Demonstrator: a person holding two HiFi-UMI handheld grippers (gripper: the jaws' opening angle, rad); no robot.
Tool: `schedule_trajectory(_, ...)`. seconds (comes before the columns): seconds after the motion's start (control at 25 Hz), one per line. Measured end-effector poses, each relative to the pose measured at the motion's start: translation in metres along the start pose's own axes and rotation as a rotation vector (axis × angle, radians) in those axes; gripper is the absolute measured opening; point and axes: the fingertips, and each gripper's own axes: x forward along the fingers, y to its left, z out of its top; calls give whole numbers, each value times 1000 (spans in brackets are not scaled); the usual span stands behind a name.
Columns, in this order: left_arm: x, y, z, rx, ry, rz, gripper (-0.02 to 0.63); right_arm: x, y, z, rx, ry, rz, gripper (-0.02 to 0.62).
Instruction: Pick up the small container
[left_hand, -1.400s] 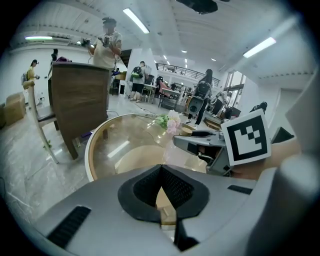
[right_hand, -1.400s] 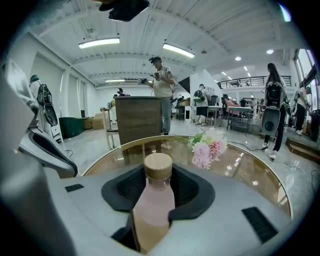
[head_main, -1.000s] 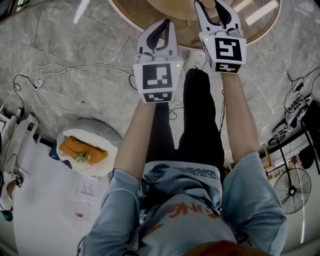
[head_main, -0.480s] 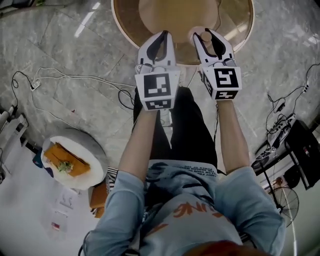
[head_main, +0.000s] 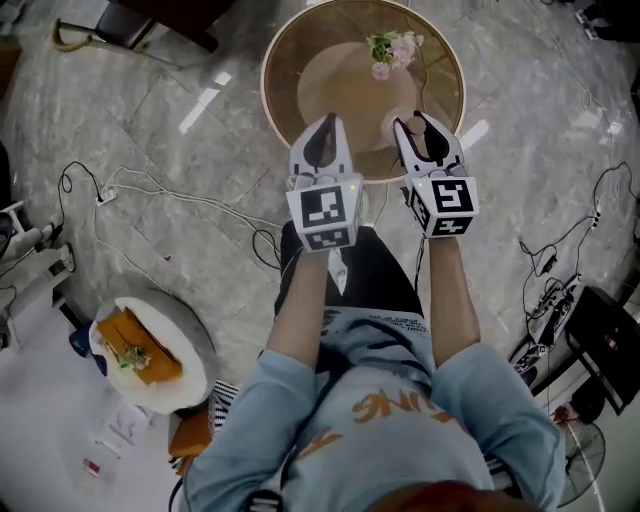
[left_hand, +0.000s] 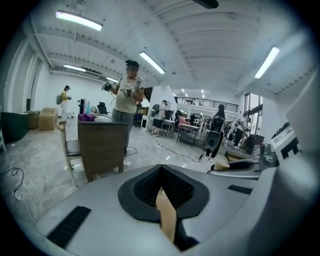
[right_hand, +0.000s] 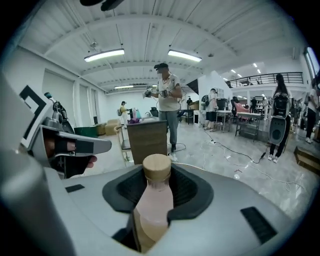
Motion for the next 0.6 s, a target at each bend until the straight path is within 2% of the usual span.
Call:
schedule_trajectory(0.16,-20,-6,40,-19,-51,51,24,-25,-4,42,21,-47,-34,147)
schedule_trajectory(0.28,-31,-18,70,-7,-88,60,23,-47,-9,75,29,-88,-59,147)
schedule_trajectory(0.6,-55,-64,135,50,-189,-17,23,-100,-27,156,-34,-221,-84,147)
